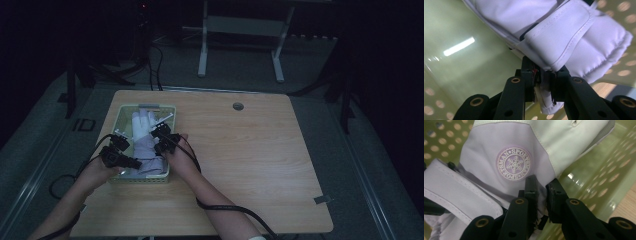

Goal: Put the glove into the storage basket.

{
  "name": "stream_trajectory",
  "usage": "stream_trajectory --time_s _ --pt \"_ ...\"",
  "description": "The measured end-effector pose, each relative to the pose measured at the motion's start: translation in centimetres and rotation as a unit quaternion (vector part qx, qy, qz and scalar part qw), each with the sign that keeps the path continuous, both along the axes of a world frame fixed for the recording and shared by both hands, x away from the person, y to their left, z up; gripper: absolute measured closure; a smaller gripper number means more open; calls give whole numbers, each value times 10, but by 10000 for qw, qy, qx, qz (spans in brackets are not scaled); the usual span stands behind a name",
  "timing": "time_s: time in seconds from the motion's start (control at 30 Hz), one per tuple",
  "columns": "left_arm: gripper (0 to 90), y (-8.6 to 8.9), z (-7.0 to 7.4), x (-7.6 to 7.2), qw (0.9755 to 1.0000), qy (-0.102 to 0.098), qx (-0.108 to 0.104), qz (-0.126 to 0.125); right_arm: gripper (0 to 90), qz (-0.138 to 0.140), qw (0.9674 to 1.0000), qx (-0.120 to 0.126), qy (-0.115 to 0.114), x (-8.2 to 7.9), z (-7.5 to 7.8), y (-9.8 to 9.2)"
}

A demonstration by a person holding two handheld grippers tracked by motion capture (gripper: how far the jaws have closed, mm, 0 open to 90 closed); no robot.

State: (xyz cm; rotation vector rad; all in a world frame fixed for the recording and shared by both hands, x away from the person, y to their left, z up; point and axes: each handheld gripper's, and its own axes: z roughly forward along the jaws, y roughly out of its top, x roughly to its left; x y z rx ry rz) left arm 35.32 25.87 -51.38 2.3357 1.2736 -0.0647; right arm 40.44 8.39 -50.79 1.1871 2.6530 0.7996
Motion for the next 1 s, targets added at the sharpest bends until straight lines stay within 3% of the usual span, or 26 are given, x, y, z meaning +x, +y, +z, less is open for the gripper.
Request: stream_trajectory --time_s 0.1,0.33,0.4,0.5,0.53,0.57,0.6,0.63,0.7,0.73,0.77,0.87,1.0 --pt "757 0 -2 1 10000 63 6 12 762 34 9999 -106 9 0 -2 2" --pt "679 0 -2 -2 10000 -23 46 25 604 170 9998 -115 48 0 1 4" --pt "652 2 -2 -3 9999 -105 -33 55 508 201 9997 -129 -85 -3 5 6" --pt "560 3 -1 -5 9997 -212 -64 102 477 234 9994 -160 -193 -2 8 4" --pt "498 5 2 -9 9986 -481 -129 164 434 258 9994 51 -221 -1 11 -1" --pt "449 5 2 -9 9986 -481 -129 164 434 258 9994 51 -221 -1 11 -1" --pt "449 8 5 -13 9968 -756 -151 194 416 275 9993 114 -231 -1 12 -3" --pt "333 9 7 -15 9959 -835 -274 215 358 388 9979 286 -425 0 15 -6" --pt "269 11 11 -17 9932 -1014 -461 332 348 418 9974 388 -431 -1 18 -8" --pt "241 11 11 -17 9932 -1014 -461 332 304 496 9968 501 -391 -1 20 -10" --pt "197 11 14 -20 9898 -1267 -555 344 270 590 9957 577 -430 -2 21 -10" --pt "157 7 18 -25 9832 -1617 -738 425 193 799 9940 609 -435 -5 23 -11" --pt "143 4 22 -31 9745 -2021 -849 485 158 967 9914 556 -691 -7 27 -12"
